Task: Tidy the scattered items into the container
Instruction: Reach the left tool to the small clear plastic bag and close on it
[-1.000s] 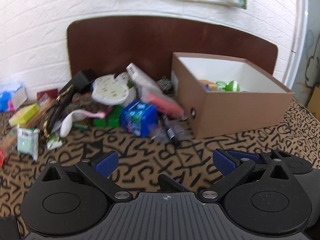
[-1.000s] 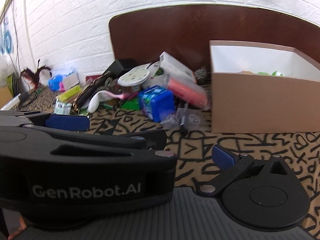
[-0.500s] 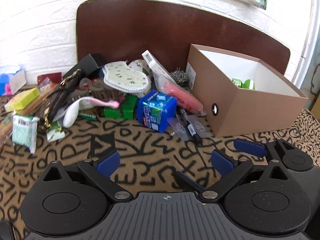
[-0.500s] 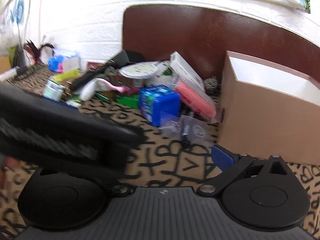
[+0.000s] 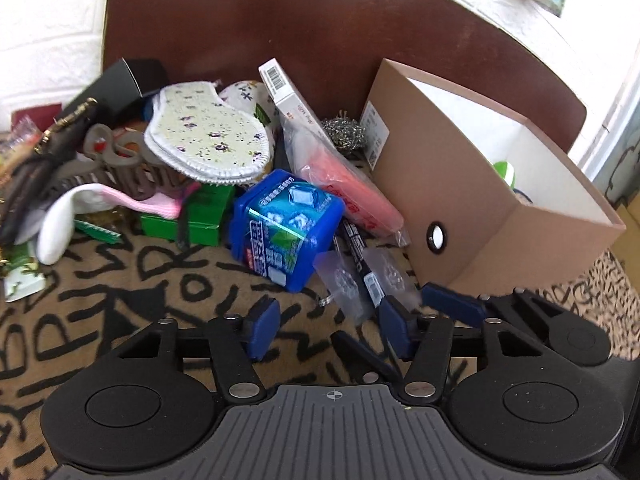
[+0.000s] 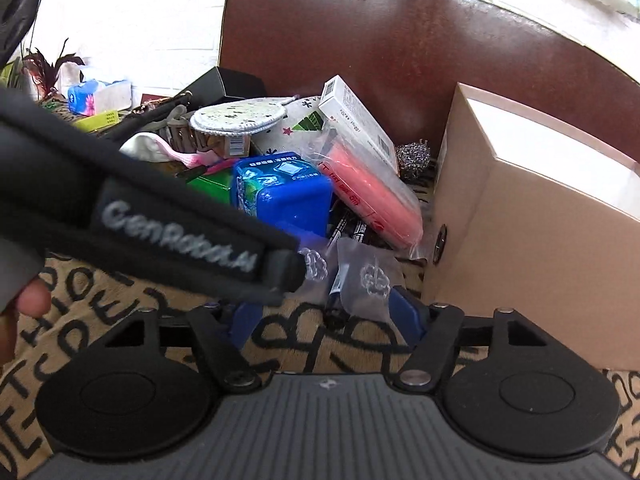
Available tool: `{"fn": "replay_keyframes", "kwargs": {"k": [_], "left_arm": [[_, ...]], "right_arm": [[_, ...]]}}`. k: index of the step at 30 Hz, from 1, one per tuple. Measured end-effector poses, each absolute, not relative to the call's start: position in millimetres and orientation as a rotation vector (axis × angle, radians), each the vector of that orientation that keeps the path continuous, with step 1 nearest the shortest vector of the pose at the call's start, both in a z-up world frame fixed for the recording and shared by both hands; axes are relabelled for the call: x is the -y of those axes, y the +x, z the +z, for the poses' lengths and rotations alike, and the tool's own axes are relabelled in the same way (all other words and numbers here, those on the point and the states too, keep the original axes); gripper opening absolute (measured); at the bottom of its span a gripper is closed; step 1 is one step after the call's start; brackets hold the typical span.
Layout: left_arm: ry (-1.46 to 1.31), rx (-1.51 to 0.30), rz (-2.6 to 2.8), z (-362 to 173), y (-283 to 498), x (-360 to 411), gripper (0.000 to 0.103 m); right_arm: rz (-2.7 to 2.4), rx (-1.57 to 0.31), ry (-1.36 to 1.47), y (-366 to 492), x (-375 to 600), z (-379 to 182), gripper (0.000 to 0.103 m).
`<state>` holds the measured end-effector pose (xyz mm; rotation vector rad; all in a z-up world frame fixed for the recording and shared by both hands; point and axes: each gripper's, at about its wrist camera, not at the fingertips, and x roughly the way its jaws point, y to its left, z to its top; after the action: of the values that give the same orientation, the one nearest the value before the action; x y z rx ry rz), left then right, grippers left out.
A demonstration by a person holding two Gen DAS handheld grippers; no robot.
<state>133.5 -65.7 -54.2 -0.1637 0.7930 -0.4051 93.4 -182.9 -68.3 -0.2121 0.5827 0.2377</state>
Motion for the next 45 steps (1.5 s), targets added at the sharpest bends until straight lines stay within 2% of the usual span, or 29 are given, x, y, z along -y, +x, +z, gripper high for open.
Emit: {"fn": "replay_keyframes", "kwargs": {"k": [9,11,12,14,18,22,27,35,37,38,40,41,43,45], "left_arm": [[-0.148,-0.849,-0.447,-69,160,82,0.055],[-0.143,-0.855,-0.448,-73,163,84,0.047],[-0.142,-0.853,-0.448,-74,164,85,0.045],[-0.146,-0.852,-0.448,-73,164,84,0.028],[-0.178,-0.859,-0.454,-71,163,81,0.027],[-0.144,-0.847,-0.456,-67,152,84,0.027],[-0.139,-0.843,-0.46,-61,130,78,0.027],[-0.104,-0.869,-0.453,-61,76,60,0.026],[-0.112,-0.875,-0.463,-63,66,54,0.029],[-0.125,-0.879,-0.467,-63,63,51,0.043],[-0.151,-0.874,-0.462,-63,59,46,0.055],[-0.154,-0.867,-0.458,-62,60,45,0.057],[-0.149,-0.86,-0.449,-60,65,47,0.057],[-0.149,-0.861,-0.452,-60,68,47,0.057]], "right_arm": [[0.229,-0.599,-0.223,113,178,-74,0.07],[0.224,-0.606,-0.208,115,181,-76,0.069],[0.222,-0.607,-0.2,115,182,-76,0.064],[0.205,-0.604,-0.196,114,185,-76,0.056],[0.197,-0.595,-0.212,106,184,-75,0.04],[0.212,-0.578,-0.27,96,176,-76,0.03],[0.275,-0.572,-0.298,74,174,-73,0.024],[0.404,-0.606,-0.31,26,167,-74,0.024],[0.429,-0.596,-0.323,11,167,-75,0.025],[0.429,-0.589,-0.325,6,168,-76,0.03],[0.417,-0.581,-0.33,2,170,-74,0.044],[0.405,-0.575,-0.338,3,172,-73,0.054],[0.378,-0.561,-0.365,5,176,-70,0.064],[0.355,-0.557,-0.387,7,182,-70,0.066]]}}
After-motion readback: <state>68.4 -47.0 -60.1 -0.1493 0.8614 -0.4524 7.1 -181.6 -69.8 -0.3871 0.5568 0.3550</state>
